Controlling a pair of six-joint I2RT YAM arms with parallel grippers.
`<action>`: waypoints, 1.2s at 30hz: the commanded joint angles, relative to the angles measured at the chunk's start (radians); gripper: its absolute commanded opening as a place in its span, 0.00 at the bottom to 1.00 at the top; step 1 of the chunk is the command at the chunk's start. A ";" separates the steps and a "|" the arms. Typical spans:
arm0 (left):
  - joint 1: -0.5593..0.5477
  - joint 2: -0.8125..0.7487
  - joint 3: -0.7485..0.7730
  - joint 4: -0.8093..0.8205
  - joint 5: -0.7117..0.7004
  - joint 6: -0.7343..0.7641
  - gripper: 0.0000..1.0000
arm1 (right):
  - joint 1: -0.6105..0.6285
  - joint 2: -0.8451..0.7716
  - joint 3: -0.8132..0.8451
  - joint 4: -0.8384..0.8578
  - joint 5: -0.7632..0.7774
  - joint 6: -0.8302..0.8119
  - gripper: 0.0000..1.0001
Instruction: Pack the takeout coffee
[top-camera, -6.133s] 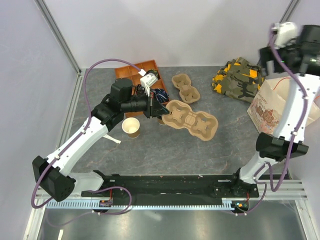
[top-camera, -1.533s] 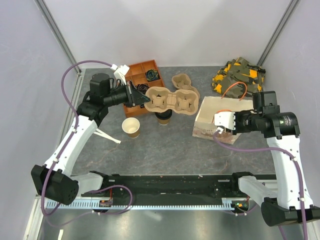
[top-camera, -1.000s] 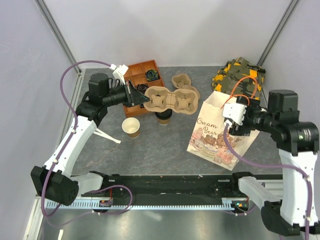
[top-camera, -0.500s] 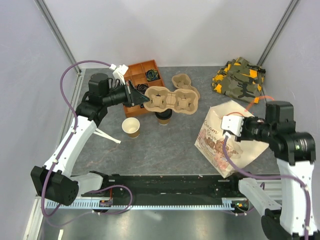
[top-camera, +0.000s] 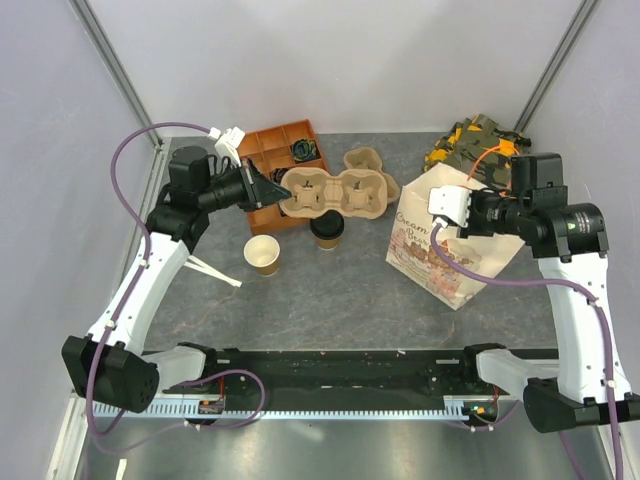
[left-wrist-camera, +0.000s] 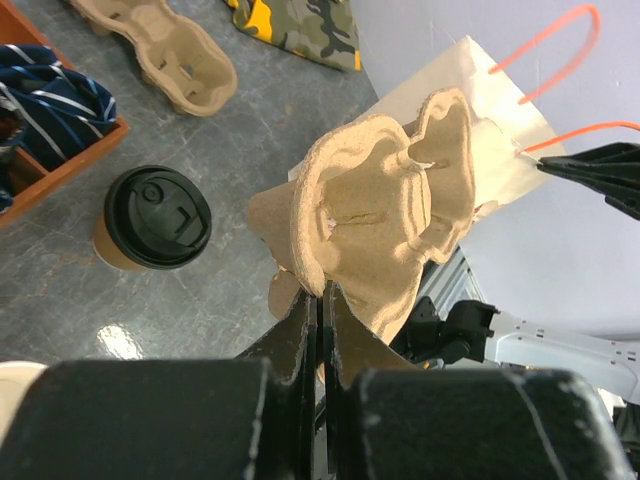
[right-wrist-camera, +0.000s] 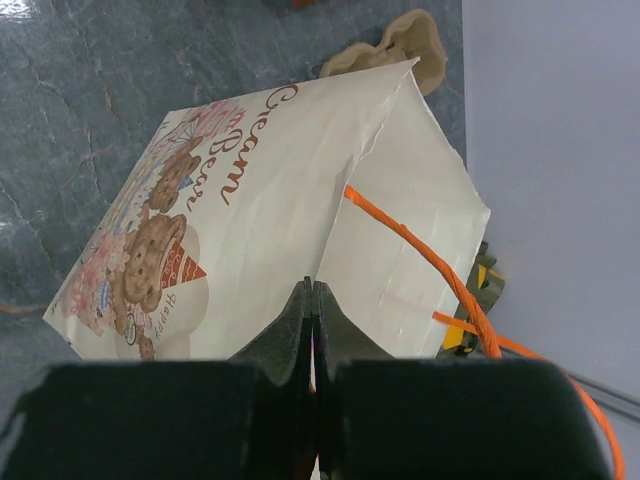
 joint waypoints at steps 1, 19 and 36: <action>0.019 -0.008 -0.002 0.044 -0.007 -0.031 0.02 | 0.032 -0.010 -0.085 0.074 -0.022 -0.047 0.00; 0.024 -0.011 -0.015 0.040 0.001 -0.017 0.02 | 0.120 -0.220 -0.354 0.094 -0.017 0.082 0.53; 0.024 -0.033 -0.029 0.040 0.005 -0.025 0.02 | 0.122 -0.253 -0.323 0.049 -0.046 0.100 0.70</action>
